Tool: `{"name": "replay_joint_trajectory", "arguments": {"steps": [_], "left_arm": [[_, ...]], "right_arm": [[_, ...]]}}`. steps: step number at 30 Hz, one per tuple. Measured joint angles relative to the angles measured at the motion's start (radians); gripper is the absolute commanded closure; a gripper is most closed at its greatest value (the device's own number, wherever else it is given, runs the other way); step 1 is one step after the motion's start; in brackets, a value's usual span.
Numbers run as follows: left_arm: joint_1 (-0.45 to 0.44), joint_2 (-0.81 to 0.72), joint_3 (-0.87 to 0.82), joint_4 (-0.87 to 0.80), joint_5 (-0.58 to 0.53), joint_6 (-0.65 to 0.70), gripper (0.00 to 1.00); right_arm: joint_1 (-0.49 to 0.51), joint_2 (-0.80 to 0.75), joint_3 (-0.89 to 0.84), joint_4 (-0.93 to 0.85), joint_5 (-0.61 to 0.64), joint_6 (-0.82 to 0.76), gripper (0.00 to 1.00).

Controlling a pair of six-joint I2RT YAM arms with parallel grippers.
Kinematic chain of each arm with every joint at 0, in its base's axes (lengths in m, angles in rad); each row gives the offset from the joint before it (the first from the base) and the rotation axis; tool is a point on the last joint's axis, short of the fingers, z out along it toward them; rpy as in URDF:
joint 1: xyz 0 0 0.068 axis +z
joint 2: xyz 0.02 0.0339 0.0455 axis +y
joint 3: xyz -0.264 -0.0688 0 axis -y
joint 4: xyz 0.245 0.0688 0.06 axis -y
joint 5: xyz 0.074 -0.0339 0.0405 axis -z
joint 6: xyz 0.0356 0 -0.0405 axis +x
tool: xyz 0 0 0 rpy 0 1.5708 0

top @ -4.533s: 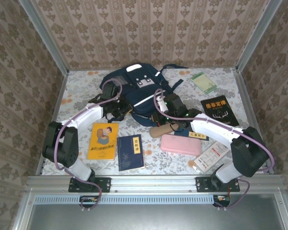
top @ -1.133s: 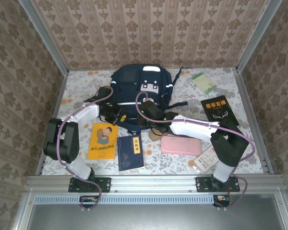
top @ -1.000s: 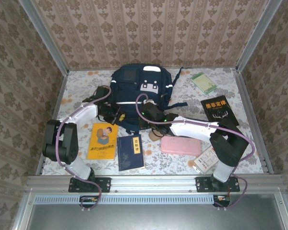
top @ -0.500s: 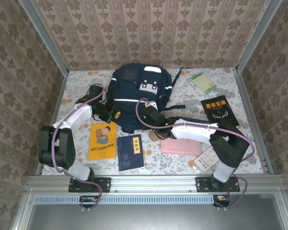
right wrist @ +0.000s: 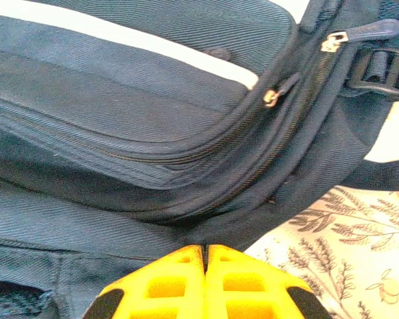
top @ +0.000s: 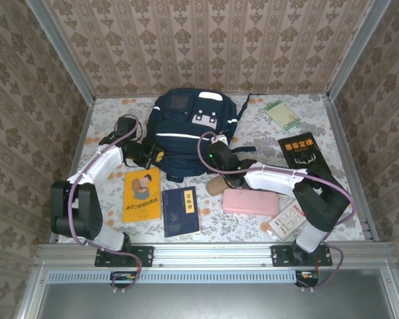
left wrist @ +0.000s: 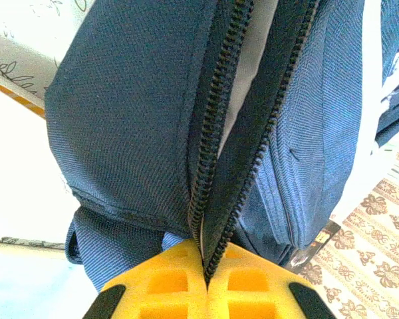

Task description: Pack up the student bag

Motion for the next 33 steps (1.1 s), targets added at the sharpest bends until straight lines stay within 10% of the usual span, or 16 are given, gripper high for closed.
{"name": "replay_joint_trajectory", "arguments": {"steps": [33], "left_arm": [[0.027, -0.024, 0.001, -0.011, 0.043, 0.028, 1.00]], "right_arm": [[-0.358, 0.241, 0.275, -0.028, -0.305, 0.090, 1.00]]}}
